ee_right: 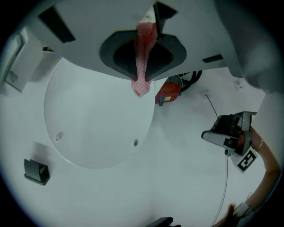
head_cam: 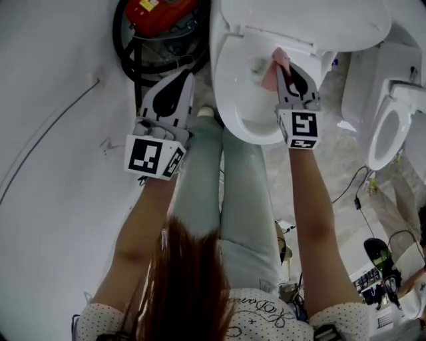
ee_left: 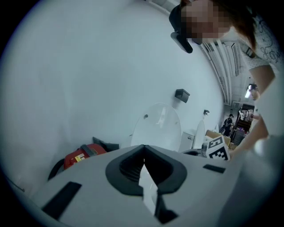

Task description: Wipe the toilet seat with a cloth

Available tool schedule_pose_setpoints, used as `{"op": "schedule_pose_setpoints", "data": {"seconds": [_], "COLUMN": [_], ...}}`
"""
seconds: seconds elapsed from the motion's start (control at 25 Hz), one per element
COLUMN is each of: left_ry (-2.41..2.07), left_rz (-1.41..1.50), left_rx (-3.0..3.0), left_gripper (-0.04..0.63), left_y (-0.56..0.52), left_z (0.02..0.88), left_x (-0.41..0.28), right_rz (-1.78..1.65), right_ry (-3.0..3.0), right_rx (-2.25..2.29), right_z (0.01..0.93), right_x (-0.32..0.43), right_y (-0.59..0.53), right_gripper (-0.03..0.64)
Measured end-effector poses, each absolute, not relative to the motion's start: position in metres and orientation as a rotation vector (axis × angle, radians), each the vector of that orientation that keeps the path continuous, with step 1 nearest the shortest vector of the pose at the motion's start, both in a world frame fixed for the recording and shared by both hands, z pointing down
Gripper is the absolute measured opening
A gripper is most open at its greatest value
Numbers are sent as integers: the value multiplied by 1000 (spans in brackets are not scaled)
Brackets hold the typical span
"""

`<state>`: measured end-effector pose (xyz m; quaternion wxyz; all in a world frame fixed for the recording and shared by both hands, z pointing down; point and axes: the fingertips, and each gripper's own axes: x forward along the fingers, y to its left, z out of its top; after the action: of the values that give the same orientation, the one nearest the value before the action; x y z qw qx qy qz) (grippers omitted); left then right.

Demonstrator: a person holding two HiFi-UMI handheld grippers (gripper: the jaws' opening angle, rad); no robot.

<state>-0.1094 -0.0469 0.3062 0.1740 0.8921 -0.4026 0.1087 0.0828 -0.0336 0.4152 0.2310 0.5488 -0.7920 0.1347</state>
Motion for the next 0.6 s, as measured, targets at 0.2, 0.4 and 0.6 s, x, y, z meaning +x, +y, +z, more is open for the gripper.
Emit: {"op": "schedule_pose_setpoints", "data": {"seconds": [0.2,0.4,0.6], "left_ry": [-1112,-1097,-1117], "left_rz": [285,342,241], "left_rx": [2603,2614,2677], "left_gripper": [5,5,5], "left_y": [-48,-43,-50], "left_z": [246,189,113], "left_x": [-101,-100,-104], "right_rz": [291,232,148], "right_ry": [-2212,-2249,-2288], "right_rx": [1622,1700,1792], "right_z": [318,227,143], "right_x": [97,107,108], "right_y": [-16,5,21], "right_gripper": [54,52,52]}}
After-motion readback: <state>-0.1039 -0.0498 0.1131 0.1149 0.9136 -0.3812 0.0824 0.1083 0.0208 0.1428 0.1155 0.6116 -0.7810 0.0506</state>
